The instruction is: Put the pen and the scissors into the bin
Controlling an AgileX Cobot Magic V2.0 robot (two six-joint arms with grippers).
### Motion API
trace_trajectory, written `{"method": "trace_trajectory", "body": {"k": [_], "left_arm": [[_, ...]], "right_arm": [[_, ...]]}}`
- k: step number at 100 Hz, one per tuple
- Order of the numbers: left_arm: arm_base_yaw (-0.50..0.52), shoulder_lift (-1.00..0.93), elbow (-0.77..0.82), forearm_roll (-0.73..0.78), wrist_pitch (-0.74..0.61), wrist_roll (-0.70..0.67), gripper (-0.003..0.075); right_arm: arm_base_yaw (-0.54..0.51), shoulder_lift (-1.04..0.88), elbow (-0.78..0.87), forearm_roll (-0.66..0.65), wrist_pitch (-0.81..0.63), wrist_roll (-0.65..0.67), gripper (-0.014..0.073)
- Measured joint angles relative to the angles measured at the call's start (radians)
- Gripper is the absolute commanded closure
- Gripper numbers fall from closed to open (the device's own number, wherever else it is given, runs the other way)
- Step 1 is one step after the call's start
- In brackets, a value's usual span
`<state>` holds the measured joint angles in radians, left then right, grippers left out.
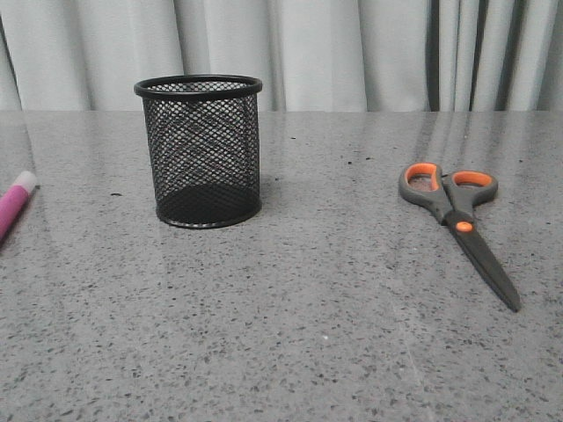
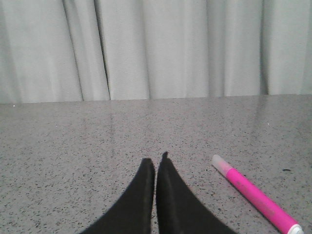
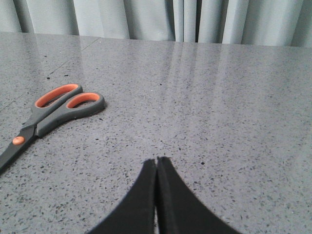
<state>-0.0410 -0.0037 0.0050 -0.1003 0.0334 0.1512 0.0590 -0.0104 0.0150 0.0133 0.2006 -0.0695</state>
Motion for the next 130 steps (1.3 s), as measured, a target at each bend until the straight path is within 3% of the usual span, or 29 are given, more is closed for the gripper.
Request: {"method": "trace_trajectory", "body": {"k": [111,130], "left_arm": [[0.000,0.000,0.000,-0.002,-0.002,0.000,0.0740],[0.000,0.000,0.000,-0.109,-0.002,0.000,0.0740]], "right_arm": [[0.000,0.000,0.000,0.000,-0.024,0.000,0.0659],[0.000,0.000,0.000,0.104,-0.047,0.000,0.0659]]}}
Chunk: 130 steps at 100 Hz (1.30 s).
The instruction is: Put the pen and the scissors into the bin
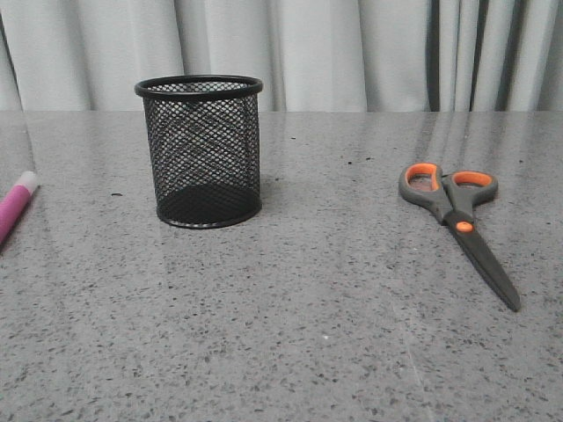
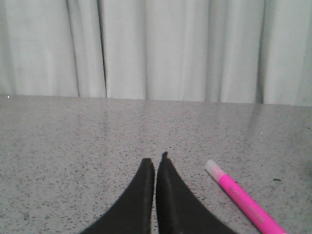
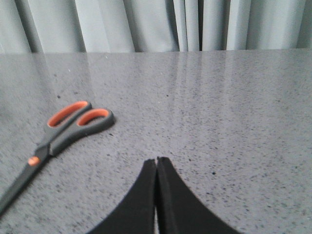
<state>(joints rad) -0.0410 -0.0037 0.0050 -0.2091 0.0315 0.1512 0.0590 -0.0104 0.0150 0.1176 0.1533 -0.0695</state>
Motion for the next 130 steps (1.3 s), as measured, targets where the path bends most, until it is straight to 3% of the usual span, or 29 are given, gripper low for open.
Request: {"method": "trace_trajectory", "body": {"k": [18,35,44,61,76,105,130], "left_arm": [[0.000,0.000,0.000,-0.247,-0.002,0.000,0.0740],[0.000,0.000,0.000,-0.555,-0.013,0.000,0.0740],[0.000,0.000,0.000,-0.626,-0.004,0.000,0.0740],[0.000,0.000,-0.018,-0.699,0.092,0.000,0.0741],[0.000,0.095,-0.118,-0.669,0.199,0.000,0.0741],[0.000,0.484,-0.488,-0.308,0.578,0.000,0.0740],[0.000,0.687,-0.646,-0.258,0.762,0.018,0.0740]], "right_arm": [[0.000,0.000,0.000,0.138,-0.025,0.000,0.0659],[0.000,0.000,0.000,0.352,-0.058,0.000,0.0659],[0.000,0.000,0.000,0.451,-0.067,0.000,0.0658],[0.000,0.000,-0.026,0.490,0.000,0.000,0.0658],[0.000,0.030,-0.119,0.462,0.100,0.000,0.0657],[0.000,0.361,-0.377,0.345,0.360,0.000,0.0659],[0.000,0.582,-0.534,0.324,0.506,-0.064,0.0659]]}}
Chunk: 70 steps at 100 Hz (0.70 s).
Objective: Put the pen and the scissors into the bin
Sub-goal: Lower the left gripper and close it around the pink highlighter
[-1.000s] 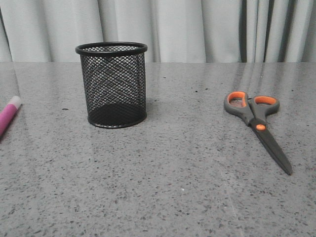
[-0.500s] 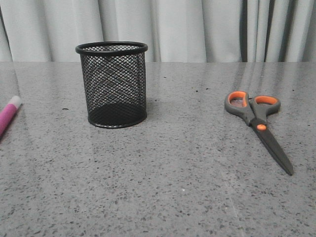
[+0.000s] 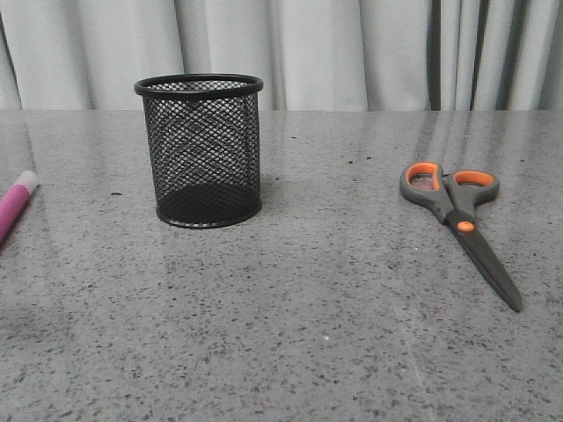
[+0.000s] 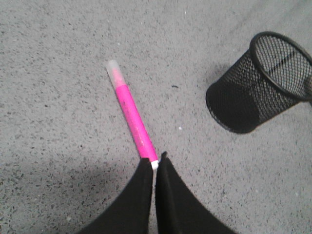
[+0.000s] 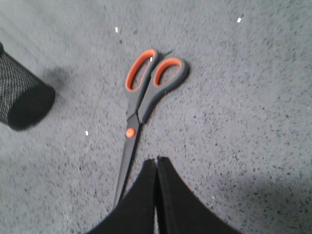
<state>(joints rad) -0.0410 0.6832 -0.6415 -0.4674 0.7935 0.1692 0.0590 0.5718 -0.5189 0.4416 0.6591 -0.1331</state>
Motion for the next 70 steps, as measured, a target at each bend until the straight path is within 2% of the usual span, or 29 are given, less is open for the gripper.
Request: {"method": "trace_trajectory", "body": {"k": [17,32,62,70], "left_arm": [[0.000,0.072,-0.047,0.005,0.050,0.022,0.0740],[0.000,0.109,-0.063,0.005,0.060,0.035,0.0740],[0.000,0.116,-0.079,0.001,0.097,0.035,0.0739],[0.000,0.126,-0.093,0.001,0.110,0.052,0.0727]], "right_arm": [[0.000,0.144,-0.101,-0.002,0.097,-0.020,0.0659],[0.000,0.239,-0.167,-0.004,0.122,-0.025,0.0659],[0.000,0.292,-0.190,-0.008,0.146,-0.032,0.0655],[0.000,0.300,-0.194,-0.008,0.148,-0.040,0.0604]]}}
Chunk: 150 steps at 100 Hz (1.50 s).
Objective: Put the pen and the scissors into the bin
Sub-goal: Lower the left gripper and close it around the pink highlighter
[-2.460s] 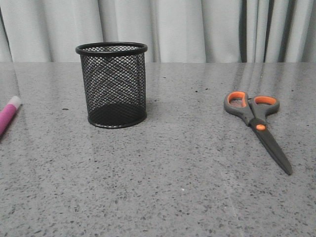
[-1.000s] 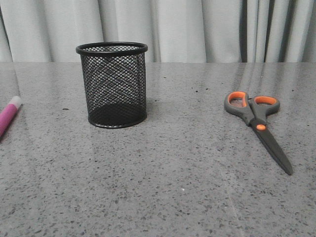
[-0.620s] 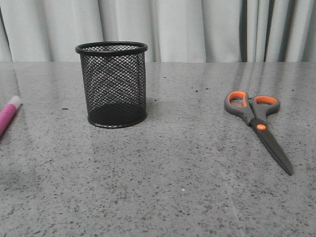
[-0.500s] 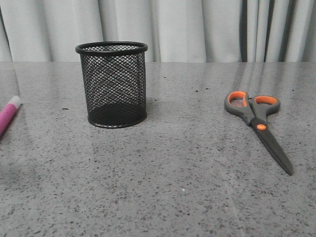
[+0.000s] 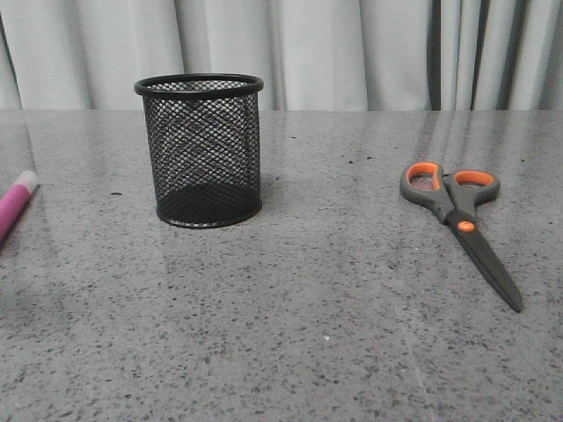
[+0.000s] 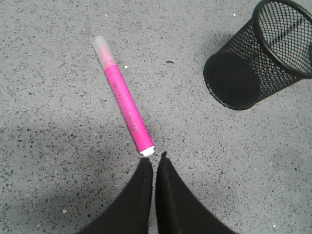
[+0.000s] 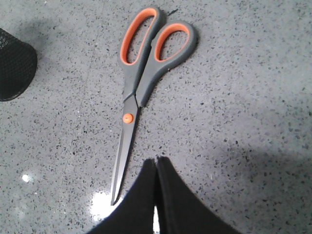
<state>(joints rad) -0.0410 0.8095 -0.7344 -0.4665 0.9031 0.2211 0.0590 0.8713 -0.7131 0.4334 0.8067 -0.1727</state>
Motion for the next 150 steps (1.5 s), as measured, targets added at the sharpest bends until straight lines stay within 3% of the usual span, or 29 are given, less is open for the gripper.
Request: {"method": "trace_trajectory", "body": {"k": [9,19,28,33,52,107,122,150], "left_arm": [[0.000,0.018,-0.018,0.000,0.015,0.030,0.0654],[0.000,0.037,-0.039,-0.002,0.024,0.051,0.0469],[0.000,0.054,-0.053,-0.013,0.026,0.058,0.0303],[0.000,0.063,-0.060,-0.035,0.026,0.060,0.0270],[0.000,0.098,-0.072,-0.151,0.026,0.089,0.0314],[0.000,0.334,-0.073,-0.101,-0.053,0.096,0.0328],[-0.017,0.390,-0.098,-0.018,-0.071,0.044,0.0352],[-0.172,0.532,-0.215,0.240,-0.084,-0.168,0.0352]], "right_arm": [[0.000,0.014,-0.002,0.000,0.017,-0.010,0.0433],[0.000,0.034,-0.013,-0.002,0.041,-0.015,0.0198],[0.000,0.045,-0.032,-0.002,0.047,-0.017,0.0141],[0.000,0.044,-0.040,-0.002,0.050,-0.017,0.0148],[0.000,0.044,-0.065,-0.002,0.056,-0.019,0.0160],[0.000,0.044,-0.067,-0.002,0.023,-0.045,0.0160],[0.000,0.044,-0.067,-0.002,-0.001,-0.050,0.0160],[0.000,0.044,-0.067,-0.002,-0.016,-0.050,0.0160]]}}
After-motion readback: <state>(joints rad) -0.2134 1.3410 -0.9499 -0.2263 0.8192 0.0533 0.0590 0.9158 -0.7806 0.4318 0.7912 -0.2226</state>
